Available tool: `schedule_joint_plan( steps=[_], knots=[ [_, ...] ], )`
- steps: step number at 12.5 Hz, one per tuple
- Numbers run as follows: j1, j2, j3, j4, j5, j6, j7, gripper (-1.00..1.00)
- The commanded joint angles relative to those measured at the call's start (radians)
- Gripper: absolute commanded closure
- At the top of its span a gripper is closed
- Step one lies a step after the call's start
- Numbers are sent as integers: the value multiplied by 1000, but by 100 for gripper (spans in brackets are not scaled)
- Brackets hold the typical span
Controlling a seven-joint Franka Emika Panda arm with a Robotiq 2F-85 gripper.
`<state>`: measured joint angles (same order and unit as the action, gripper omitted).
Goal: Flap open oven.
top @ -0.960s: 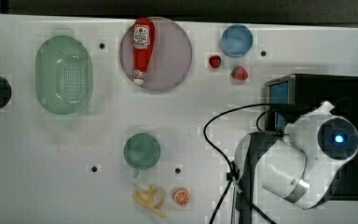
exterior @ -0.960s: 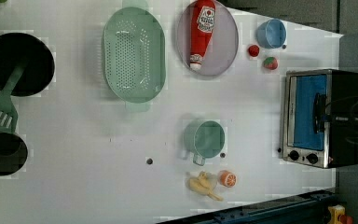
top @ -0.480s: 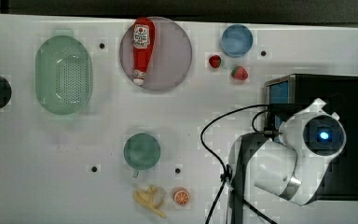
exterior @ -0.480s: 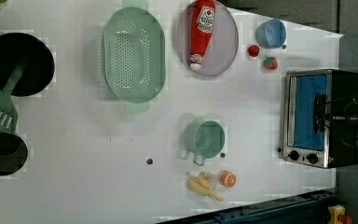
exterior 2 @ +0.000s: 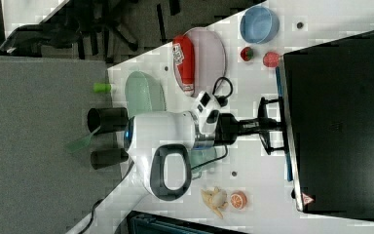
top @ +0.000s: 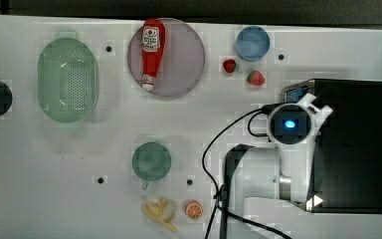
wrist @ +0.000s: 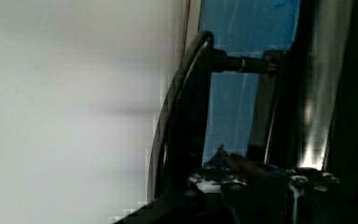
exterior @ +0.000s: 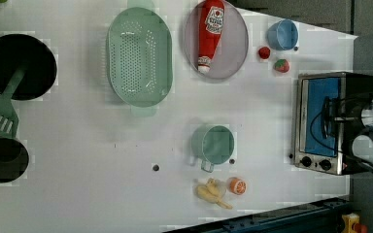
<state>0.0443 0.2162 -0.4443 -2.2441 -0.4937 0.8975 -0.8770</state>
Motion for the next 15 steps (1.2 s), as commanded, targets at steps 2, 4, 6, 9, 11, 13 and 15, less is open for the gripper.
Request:
schedule_joint_plan(
  steps=[2, 4, 6, 9, 11, 13, 15],
  knots=[
    [122, 106, 80, -19, -121, -36, 371, 65],
    [169, 144, 97, -14, -185, -101, 540, 65],
    [221, 185, 108, -6, -259, -158, 699, 65],
    [296, 281, 117, 34, -374, -210, 896, 65],
    [338, 360, 119, 76, -413, -237, 940, 65],
    [374, 443, 120, 136, -438, -257, 951, 65],
    [405, 520, 117, 194, -443, -293, 971, 65]
  ],
)
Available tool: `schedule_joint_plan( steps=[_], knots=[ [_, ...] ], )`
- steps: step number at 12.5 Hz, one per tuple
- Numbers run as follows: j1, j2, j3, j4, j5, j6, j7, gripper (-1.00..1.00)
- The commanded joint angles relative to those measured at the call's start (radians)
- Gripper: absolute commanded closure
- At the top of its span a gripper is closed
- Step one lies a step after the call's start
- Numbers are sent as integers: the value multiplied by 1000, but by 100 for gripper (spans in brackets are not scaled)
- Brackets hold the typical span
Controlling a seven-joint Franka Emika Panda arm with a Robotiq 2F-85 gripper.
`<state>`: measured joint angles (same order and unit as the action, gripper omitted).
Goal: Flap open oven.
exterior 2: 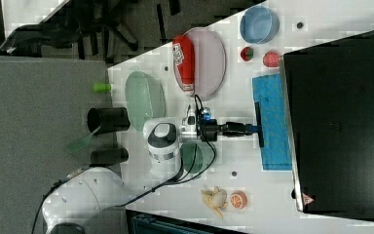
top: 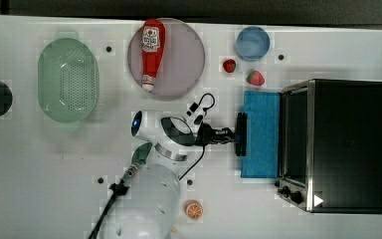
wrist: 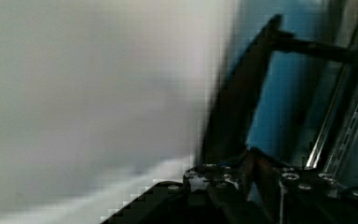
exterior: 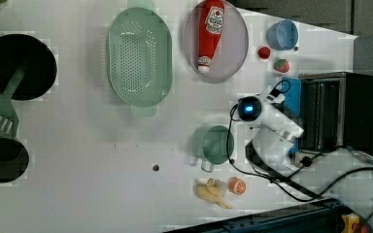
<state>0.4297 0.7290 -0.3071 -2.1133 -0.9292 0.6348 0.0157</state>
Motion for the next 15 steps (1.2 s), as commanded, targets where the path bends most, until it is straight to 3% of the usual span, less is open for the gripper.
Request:
schedule_joint_plan(
  steps=[1, 7, 15],
  knots=[
    [28, 35, -21, 84, -8, -55, 103, 65],
    [39, -20, -22, 102, 22, -48, 118, 65],
    [17, -311, -38, 99, 416, 18, 72, 65]
  ],
)
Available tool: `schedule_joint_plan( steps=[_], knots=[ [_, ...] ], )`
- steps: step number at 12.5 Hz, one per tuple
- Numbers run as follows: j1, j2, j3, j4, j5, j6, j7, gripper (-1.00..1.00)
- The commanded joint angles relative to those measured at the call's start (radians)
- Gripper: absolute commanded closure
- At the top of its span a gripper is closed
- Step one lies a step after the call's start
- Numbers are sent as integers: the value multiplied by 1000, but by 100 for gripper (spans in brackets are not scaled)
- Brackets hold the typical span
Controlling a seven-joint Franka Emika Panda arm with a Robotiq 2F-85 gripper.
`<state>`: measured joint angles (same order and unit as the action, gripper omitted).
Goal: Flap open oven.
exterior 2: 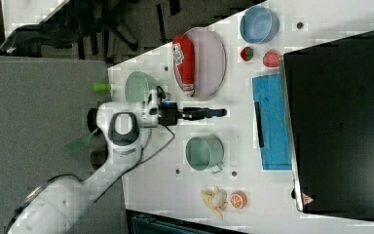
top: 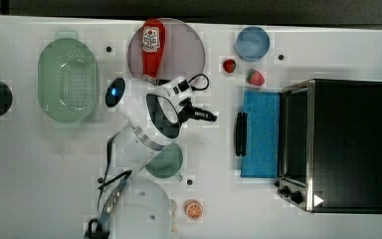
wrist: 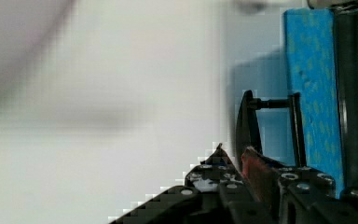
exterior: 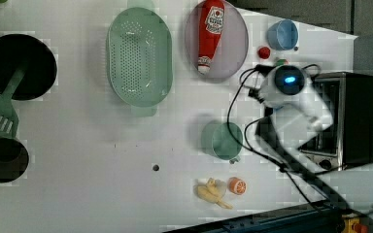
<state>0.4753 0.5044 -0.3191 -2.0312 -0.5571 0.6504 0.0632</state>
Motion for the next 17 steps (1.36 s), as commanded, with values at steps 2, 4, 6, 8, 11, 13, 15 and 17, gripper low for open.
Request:
schedule_joint_plan(
  steps=[2, 4, 6, 8, 11, 13, 15, 17],
  knots=[
    [-35, -171, -48, 18, 139, -3, 25, 65],
    [-40, -255, -78, 19, 235, -34, 25, 65],
    [-41, -336, -102, 20, 284, -75, 25, 65],
    [-41, -416, -111, 21, 305, -95, 25, 65],
    [-41, -516, -111, 21, 379, -185, 33, 65],
    [-41, -575, -111, 23, 459, -266, 39, 65],
    [-41, -633, -110, 26, 496, -307, 43, 65],
    [-41, -688, -109, 26, 495, -324, 43, 65]
  ],
)
